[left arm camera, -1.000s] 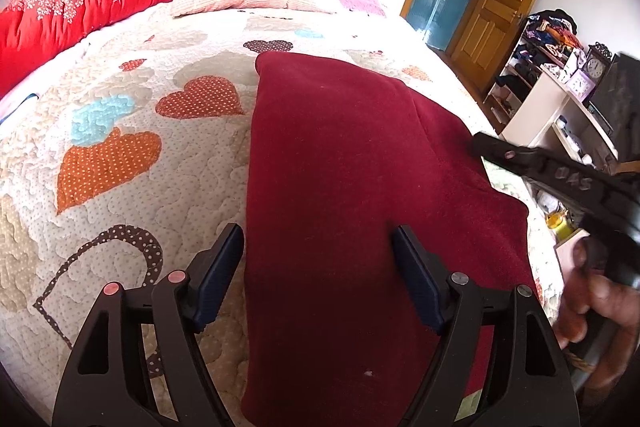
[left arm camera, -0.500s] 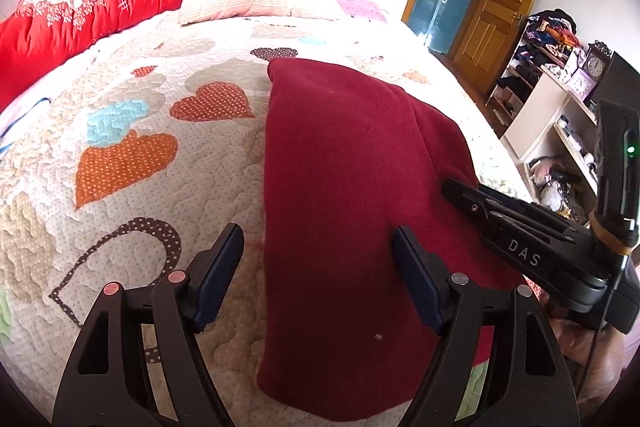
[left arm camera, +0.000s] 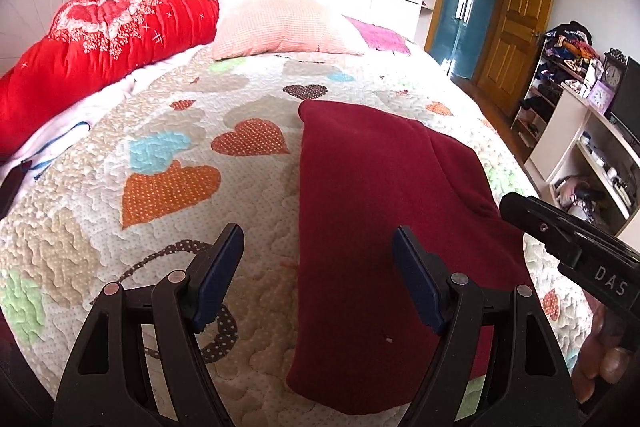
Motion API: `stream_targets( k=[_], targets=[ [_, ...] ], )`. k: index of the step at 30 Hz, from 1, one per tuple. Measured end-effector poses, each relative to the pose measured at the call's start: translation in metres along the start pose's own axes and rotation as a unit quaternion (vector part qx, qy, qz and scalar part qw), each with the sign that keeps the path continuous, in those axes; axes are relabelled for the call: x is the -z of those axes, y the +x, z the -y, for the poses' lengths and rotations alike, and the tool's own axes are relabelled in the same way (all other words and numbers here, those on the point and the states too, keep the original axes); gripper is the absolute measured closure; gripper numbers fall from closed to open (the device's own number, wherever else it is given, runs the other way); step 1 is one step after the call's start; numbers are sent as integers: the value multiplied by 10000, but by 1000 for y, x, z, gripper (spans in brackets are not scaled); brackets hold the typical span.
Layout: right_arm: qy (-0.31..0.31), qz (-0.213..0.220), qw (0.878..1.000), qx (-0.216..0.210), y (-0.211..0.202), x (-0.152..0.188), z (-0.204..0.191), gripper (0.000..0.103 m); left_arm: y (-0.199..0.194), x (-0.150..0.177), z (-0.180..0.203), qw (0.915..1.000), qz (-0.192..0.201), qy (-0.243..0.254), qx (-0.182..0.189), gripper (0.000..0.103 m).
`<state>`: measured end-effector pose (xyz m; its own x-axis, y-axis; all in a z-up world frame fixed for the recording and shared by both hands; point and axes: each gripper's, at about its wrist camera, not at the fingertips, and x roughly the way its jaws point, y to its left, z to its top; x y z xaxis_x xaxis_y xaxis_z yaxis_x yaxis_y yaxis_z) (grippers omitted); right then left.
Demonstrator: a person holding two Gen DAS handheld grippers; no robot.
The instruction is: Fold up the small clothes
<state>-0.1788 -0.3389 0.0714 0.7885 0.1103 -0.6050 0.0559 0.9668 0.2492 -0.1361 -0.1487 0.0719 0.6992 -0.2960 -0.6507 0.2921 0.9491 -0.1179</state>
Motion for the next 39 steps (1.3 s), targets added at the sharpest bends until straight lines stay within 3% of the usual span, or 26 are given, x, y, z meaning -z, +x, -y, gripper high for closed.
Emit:
stream_targets(
  k=[6, 20, 39],
  targets=[
    [-194, -9, 9998, 60, 0, 0, -9, 57, -5, -1, 0, 9996, 241, 63, -135, 26],
    [-304, -119, 9994, 150, 16, 7, -14, 48, 3, 0, -6, 9991, 323, 99, -255, 26],
    [-317, -91, 9993, 188, 10, 10, -17, 47, -2, 0, -1, 9984, 388, 233, -333, 26]
  ],
)
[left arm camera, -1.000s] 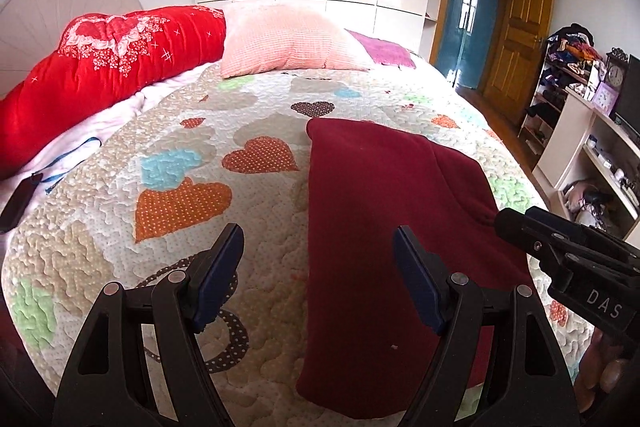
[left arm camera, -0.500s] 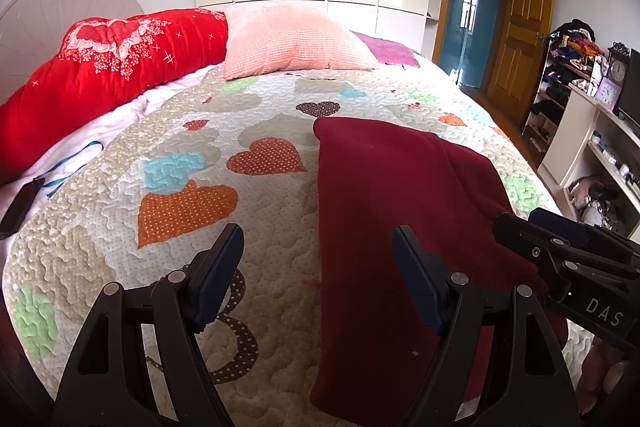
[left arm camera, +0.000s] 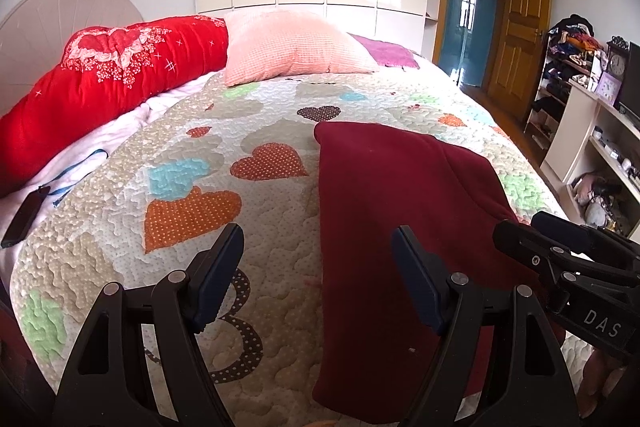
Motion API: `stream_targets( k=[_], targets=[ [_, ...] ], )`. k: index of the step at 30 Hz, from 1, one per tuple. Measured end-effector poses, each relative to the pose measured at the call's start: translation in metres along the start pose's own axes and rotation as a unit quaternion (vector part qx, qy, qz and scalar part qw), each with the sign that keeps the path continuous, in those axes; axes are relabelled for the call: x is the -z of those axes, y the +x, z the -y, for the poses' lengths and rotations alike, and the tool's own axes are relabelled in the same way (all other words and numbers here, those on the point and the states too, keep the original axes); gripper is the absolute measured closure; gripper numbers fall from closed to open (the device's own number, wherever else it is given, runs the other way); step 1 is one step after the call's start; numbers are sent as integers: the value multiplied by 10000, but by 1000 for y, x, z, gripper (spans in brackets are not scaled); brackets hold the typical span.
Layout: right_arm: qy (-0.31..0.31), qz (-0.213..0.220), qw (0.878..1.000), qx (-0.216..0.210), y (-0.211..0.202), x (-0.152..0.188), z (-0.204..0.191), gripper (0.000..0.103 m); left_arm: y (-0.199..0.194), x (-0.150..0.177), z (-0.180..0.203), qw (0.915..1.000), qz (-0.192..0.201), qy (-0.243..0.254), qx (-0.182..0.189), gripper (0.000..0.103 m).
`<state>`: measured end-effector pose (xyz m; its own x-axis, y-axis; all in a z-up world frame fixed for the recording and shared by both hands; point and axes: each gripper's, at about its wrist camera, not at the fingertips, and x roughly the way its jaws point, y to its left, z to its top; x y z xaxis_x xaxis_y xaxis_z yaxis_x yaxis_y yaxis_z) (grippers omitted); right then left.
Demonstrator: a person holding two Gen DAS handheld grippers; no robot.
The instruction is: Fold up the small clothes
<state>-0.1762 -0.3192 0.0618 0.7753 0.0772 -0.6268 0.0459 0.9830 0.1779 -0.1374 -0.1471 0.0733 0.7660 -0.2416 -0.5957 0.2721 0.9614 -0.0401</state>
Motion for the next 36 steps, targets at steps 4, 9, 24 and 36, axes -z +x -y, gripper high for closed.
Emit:
stream_targets(
  k=[4, 9, 24, 36],
  targets=[
    [-28, 7, 10000, 10, -1, 0, 0, 47, 1, -1, -2, 10000, 1, -28, -27, 26],
    [-63, -3, 9999, 80, -1, 1, 0, 47, 7, -2, -2, 9999, -110, -53, 8, 26],
    [-197, 198, 9994, 223, -17, -3, -4, 37, 3, -3, 1, 9999, -122, 3, -5, 26],
    [-105, 133, 9997, 199, -16, -1, 1, 37, -2, -4, 2, 10000, -57, 14, 2, 26]
  ],
)
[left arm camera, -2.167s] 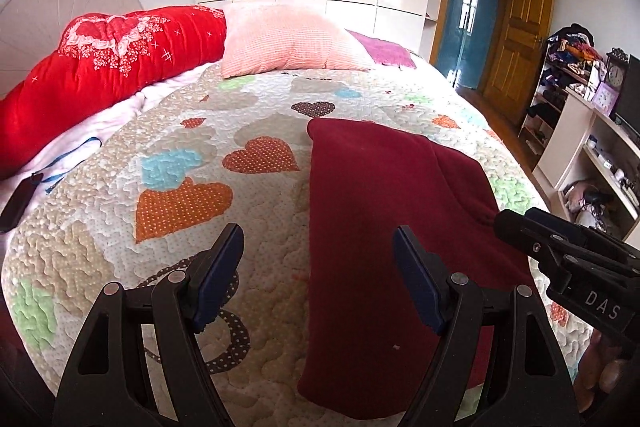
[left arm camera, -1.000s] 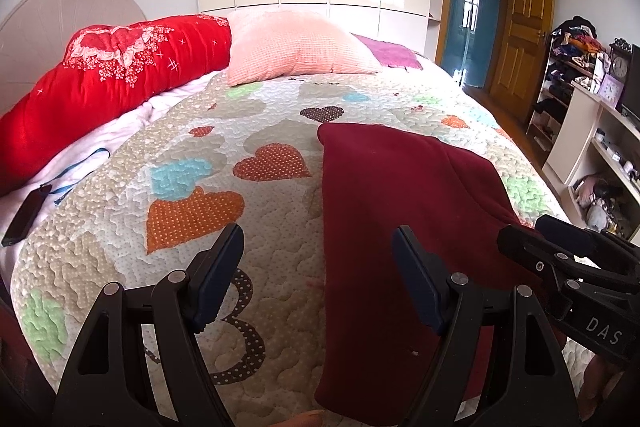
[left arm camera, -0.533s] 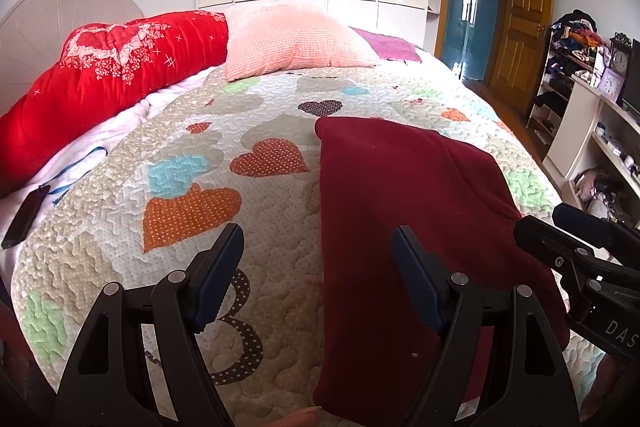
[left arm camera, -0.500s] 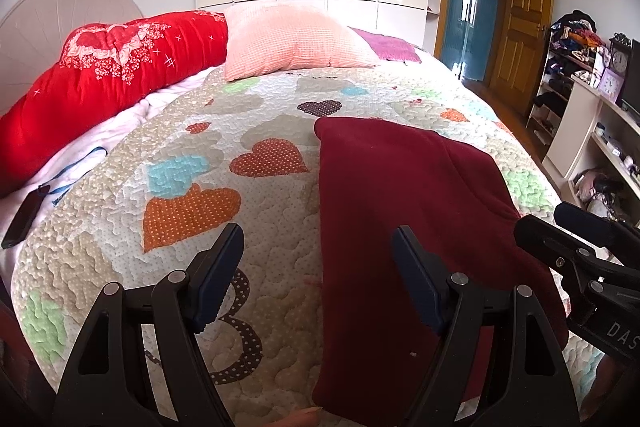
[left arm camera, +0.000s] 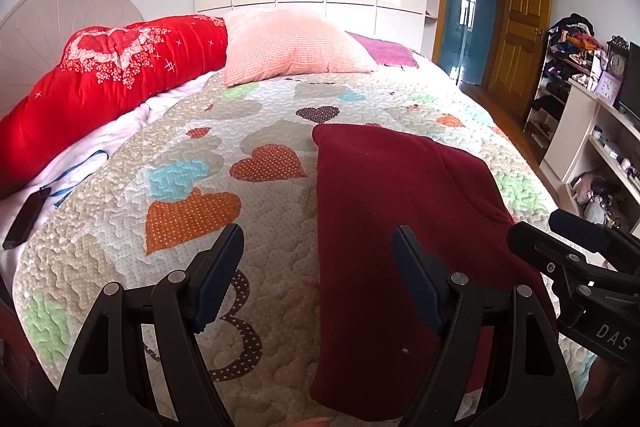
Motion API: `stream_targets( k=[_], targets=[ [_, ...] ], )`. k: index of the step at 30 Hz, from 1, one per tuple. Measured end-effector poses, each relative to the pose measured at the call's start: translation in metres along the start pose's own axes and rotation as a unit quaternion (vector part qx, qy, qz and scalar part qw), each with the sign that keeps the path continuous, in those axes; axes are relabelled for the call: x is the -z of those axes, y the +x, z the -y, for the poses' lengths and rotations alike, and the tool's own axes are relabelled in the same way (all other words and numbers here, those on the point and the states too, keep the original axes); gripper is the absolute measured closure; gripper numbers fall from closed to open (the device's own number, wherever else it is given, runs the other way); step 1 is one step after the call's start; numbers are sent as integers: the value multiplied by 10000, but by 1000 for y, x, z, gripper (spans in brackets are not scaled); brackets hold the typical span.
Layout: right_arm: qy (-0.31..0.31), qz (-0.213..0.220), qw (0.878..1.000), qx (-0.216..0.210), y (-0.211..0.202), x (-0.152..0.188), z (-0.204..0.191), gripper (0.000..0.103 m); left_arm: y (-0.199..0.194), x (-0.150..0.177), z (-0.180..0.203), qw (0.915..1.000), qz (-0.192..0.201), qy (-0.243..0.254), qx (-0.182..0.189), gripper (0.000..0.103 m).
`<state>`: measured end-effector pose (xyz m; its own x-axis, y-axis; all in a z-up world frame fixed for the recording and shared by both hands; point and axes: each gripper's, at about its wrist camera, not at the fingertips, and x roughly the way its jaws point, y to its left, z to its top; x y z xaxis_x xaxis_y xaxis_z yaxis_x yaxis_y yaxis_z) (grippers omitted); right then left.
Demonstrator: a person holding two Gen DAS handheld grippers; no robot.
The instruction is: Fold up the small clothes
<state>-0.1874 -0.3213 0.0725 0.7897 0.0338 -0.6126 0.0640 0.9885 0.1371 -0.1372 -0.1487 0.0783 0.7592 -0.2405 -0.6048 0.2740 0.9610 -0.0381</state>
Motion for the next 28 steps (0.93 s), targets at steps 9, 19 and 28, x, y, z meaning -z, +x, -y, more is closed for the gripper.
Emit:
stream_targets(
  k=[9, 19, 28],
  targets=[
    [33, -41, 10000, -21, 2, 1, 0, 37, 0, 0, 1, 10000, 3, 22, 2, 26],
    [54, -94, 9999, -78, 6, 2, 1, 37, 1, 1, 4, 9998, 101, 157, -64, 26],
    [50, -64, 10000, -52, 4, 0, 3, 37, 4, 2, 5, 9999, 18, 146, 22, 26]
  ],
)
